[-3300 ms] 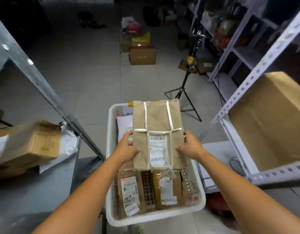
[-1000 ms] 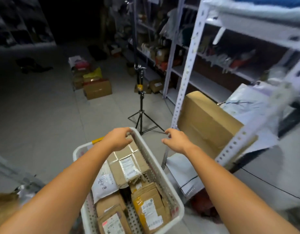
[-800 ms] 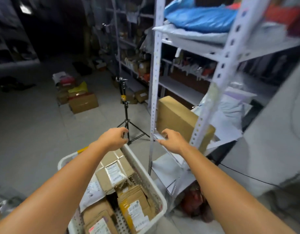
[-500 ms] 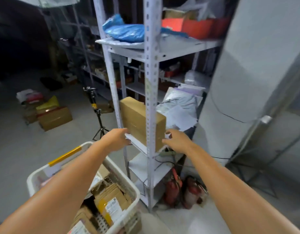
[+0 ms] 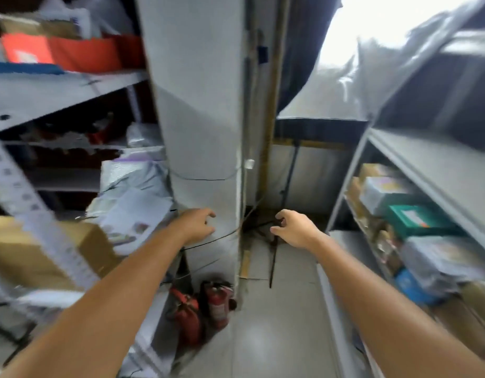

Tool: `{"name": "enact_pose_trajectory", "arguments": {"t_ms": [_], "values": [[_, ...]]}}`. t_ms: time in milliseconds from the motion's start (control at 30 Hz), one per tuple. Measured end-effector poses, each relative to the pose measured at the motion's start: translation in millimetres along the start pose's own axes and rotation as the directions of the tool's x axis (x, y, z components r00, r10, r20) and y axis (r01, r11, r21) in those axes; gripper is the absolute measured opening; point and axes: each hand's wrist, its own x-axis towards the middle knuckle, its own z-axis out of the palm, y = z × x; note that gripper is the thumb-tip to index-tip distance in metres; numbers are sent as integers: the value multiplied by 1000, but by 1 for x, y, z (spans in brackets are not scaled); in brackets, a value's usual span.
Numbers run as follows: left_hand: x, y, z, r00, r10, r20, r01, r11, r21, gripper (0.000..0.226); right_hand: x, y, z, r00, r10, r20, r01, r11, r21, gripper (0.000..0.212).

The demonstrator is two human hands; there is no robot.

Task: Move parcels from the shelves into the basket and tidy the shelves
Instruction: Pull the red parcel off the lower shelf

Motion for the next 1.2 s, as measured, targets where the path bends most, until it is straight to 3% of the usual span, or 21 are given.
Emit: {"name": "enact_pose_trajectory", "arguments": {"t_ms": [200,500,633,1033,1200], "values": [[66,82,37,941,308,137,-319,945,66,46,-44,73,-19,936,325,-135,-313,944,106,51],[66,188,103,698,641,319,-686,726,45,42,-157,128,-2,696,683,-222,-632,730,262,49],[35,235,137,572,720,392,-788,616,20,44,-223,145,2,569,778,-267,-711,629,314,38],[-110,340,232,279,802,528,-926,370,-74,42,-404,194,37,261,932,-252,-755,359,549,46],[-177,371,271,210,800,562,-936,330,-119,43,-484,214,56,158,946,-281,-770,297,565,45]]}}
